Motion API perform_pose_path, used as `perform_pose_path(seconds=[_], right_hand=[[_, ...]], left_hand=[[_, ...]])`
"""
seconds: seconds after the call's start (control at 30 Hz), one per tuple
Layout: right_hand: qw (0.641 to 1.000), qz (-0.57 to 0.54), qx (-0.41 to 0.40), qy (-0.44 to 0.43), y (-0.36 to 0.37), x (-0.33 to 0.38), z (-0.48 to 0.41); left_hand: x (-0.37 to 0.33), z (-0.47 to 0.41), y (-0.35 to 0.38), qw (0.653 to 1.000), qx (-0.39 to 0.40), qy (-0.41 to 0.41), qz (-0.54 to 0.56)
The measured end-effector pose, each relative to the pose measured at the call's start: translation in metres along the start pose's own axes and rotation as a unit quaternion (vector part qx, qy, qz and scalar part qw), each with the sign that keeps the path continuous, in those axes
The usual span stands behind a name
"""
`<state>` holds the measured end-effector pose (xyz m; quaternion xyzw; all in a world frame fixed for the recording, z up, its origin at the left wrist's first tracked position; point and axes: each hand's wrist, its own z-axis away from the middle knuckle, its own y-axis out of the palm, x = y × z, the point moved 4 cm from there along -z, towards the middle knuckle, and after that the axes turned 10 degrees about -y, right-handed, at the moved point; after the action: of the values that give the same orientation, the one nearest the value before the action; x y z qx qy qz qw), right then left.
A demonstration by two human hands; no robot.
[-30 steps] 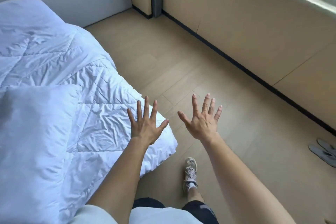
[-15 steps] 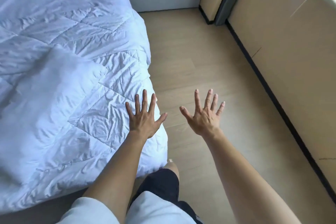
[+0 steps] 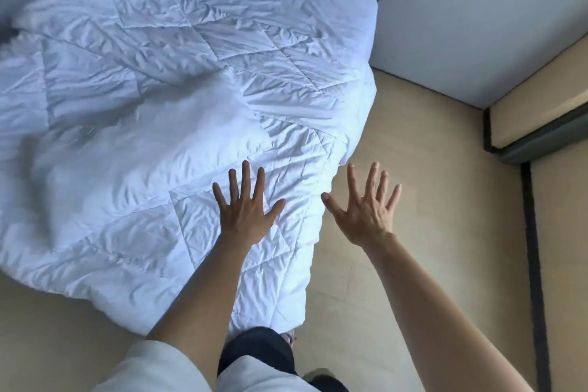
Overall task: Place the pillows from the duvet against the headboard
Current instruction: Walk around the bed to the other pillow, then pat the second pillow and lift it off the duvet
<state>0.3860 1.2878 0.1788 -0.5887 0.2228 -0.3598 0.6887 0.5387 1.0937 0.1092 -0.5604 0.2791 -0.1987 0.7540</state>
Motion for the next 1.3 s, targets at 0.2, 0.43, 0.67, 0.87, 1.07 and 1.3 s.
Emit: perform_pose_path(seconds=[0.2,0.43,0.67,0.87,1.07,1.3], right_hand=[[0.992,0.035,0.043,-0.113,-0.004,0.067,-0.098],[0.962,0.064,0.081,-0.254,0.030,0.188,-0.188],[0.934,0.035,0.084,-0.346,0.096,0.338,-0.284],[0.906,0.005,0.068,-0.419,0.204,0.458,-0.362],[0.916,0.068,0.022,-0.395,0.271,0.417,-0.431],[0.951,0.060,0.026,-0.301,0.261,0.380,-0.465]], left_hand=[[0.076,-0.036,-0.028,0.991,-0.037,-0.130,0.024],[0.186,-0.069,-0.034,0.964,-0.075,-0.254,0.024],[0.282,-0.164,-0.026,0.954,-0.097,-0.284,-0.003],[0.347,-0.283,0.035,0.958,-0.098,-0.271,-0.015],[0.427,-0.284,0.111,0.942,-0.147,-0.295,-0.065],[0.483,-0.249,0.122,0.914,-0.085,-0.391,-0.066]])
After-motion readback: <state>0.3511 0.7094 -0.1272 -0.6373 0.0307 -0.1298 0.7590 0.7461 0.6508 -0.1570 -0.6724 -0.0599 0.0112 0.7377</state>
